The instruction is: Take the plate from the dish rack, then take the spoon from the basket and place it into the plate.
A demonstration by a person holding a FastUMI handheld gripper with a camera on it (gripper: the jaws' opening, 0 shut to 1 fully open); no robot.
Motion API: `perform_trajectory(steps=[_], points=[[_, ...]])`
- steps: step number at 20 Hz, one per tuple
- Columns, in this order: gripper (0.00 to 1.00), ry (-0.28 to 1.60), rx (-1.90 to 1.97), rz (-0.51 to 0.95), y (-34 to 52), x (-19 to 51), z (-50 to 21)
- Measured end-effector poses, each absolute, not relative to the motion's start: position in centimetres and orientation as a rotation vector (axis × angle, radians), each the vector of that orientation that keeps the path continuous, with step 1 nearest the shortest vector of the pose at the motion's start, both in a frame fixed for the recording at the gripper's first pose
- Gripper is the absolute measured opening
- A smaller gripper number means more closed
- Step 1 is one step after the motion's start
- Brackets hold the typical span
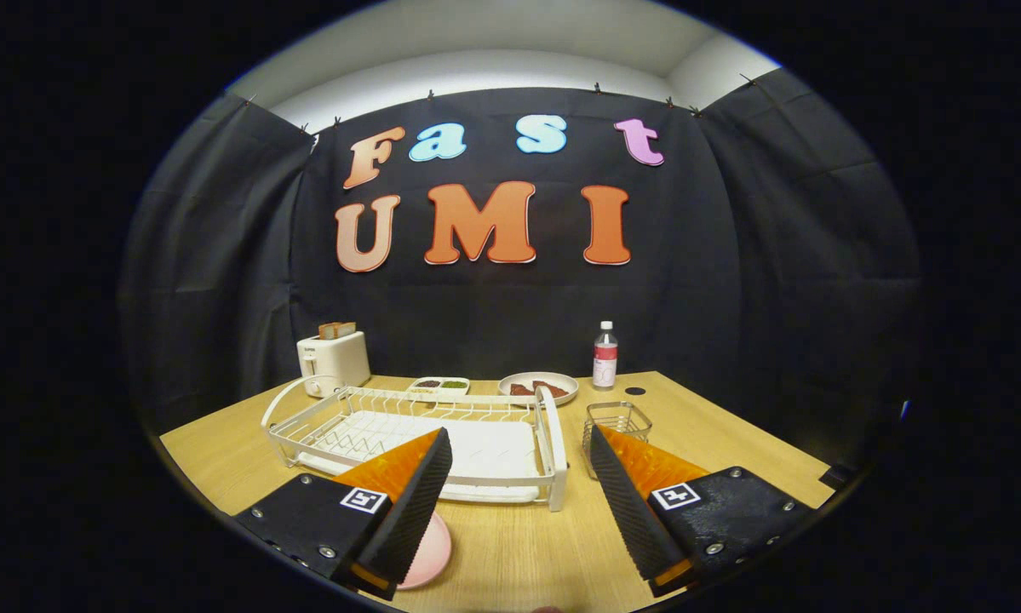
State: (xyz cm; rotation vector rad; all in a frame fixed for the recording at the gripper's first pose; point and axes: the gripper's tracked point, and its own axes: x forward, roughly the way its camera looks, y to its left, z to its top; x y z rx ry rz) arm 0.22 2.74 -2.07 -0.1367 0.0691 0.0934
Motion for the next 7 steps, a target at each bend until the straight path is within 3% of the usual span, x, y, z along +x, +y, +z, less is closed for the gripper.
perform_trajectory(steps=[7], points=[[0.97,0.05,-0.164,0.02,-1.6,0.8,-0.2]])
